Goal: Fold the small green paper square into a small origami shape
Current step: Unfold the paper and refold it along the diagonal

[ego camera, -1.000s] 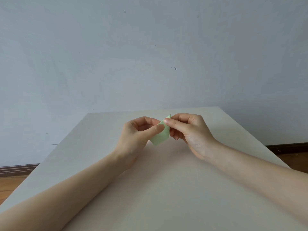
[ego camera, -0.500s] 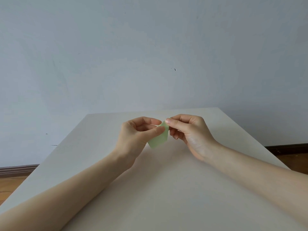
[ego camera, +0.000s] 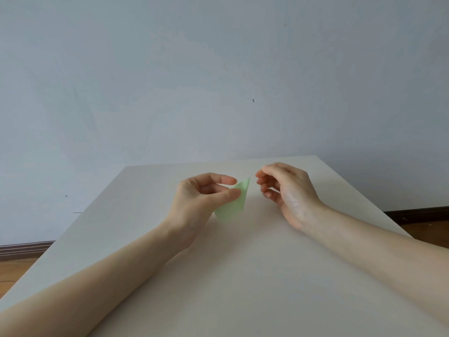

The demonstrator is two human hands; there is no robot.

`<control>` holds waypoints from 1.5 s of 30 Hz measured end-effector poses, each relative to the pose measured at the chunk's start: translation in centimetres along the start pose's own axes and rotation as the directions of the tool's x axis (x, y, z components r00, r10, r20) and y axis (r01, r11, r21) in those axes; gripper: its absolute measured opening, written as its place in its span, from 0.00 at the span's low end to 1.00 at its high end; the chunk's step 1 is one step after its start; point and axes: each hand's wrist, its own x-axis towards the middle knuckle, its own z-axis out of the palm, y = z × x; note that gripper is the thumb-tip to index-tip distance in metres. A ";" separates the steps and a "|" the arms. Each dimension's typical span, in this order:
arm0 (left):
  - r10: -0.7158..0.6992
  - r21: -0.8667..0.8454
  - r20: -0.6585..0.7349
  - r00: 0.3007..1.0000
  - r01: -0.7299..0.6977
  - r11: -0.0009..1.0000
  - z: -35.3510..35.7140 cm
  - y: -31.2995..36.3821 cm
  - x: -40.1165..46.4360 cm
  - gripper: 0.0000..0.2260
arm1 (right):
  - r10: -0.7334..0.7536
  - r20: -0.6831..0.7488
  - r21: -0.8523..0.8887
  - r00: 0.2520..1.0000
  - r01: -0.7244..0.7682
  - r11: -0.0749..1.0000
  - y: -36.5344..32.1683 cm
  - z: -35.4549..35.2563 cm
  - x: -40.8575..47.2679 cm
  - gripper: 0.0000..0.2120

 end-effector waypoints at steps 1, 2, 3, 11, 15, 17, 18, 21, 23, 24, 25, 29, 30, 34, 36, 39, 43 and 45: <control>-0.001 -0.011 -0.010 1.000 0.001 1.000 -0.1 0.0 0.1 0.05 | 0.007 0.028 -0.007 1.000 -0.006 1.000 0.1 0.0 -0.1 0.11; -0.001 -0.023 -0.017 1.000 0.001 1.000 -0.2 0.0 0.2 0.05 | 0.007 0.071 -0.013 0.997 -0.006 1.000 0.3 0.1 -0.2 0.12; 0.001 -0.031 -0.022 1.000 -0.002 1.000 -0.2 0.1 0.2 0.05 | 0.006 0.119 -0.018 0.993 -0.004 1.000 0.5 0.3 -0.3 0.13; -0.006 -0.024 -0.066 0.998 0.005 1.000 -0.3 -0.1 0.4 0.04 | 0.004 0.228 -0.037 0.974 0.005 0.999 0.3 0.5 -0.6 0.12; 0.006 -0.009 -0.054 0.999 -0.007 1.000 -0.3 -0.1 0.3 0.07 | 0.034 0.276 -0.128 0.960 0.002 0.992 0.4 0.7 -0.7 0.07; 0.012 -0.008 -0.046 0.999 -0.013 1.000 -0.3 -0.1 0.3 0.08 | 0.039 0.282 -0.148 0.959 0.003 0.989 0.5 0.6 -0.6 0.06; 0.014 -0.010 -0.045 0.999 -0.015 1.000 -0.3 -0.2 0.4 0.09 | 0.038 0.280 -0.149 0.959 0.004 0.989 0.5 0.6 -0.6 0.06; 0.017 -0.022 -0.048 0.999 -0.018 1.000 -0.4 -0.3 0.5 0.11 | 0.032 0.273 -0.150 0.962 0.010 0.989 0.5 0.6 -0.7 0.06; 0.010 -0.022 -0.041 0.999 -0.011 1.000 -0.4 -0.3 0.5 0.11 | 0.026 0.268 -0.153 0.963 0.016 0.988 0.6 0.5 -0.7 0.06; 0.003 -0.017 -0.035 0.999 -0.004 1.000 -0.4 -0.4 0.5 0.12 | 0.024 0.265 -0.153 0.964 0.018 0.988 0.6 0.5 -0.6 0.06; -0.006 -0.011 -0.030 1.000 0.005 1.000 -0.3 -0.4 0.5 0.12 | 0.023 0.264 -0.153 0.964 0.018 0.988 0.5 0.5 -0.6 0.07; -0.036 -0.012 -0.016 0.999 0.036 0.999 -0.2 -0.4 0.3 0.12 | 0.024 0.271 -0.153 0.962 0.019 0.988 0.6 0.6 -0.7 0.06; -0.042 -0.011 -0.010 0.999 0.042 0.999 -0.2 -0.3 0.3 0.12 | 0.021 0.268 -0.150 0.963 0.020 0.989 0.6 0.6 -0.7 0.06; -0.062 -0.023 0.016 0.998 0.063 0.998 -0.2 -0.1 0.4 0.10 | -0.008 0.246 -0.137 0.969 0.043 0.990 0.6 0.7 -0.7 0.07; -0.072 -0.017 0.025 0.997 0.072 0.997 -0.2 -0.1 0.4 0.10 | -0.016 0.232 -0.129 0.973 0.048 0.990 0.6 0.7 -0.8 0.07; -0.091 -0.012 0.044 0.995 0.092 0.996 -0.2 -0.1 0.4 0.10 | -0.013 0.195 -0.108 0.981 0.035 0.994 0.5 0.7 -0.7 0.07; -0.105 -0.012 0.054 0.993 0.106 0.994 -0.2 0.0 0.5 0.09 | -0.011 0.177 -0.103 0.984 0.030 0.994 0.5 0.7 -0.7 0.08; -0.111 -0.017 0.059 0.992 0.112 0.994 -0.3 0.1 0.5 0.08 | -0.011 0.174 -0.102 0.985 0.029 0.994 0.5 0.8 -0.7 0.08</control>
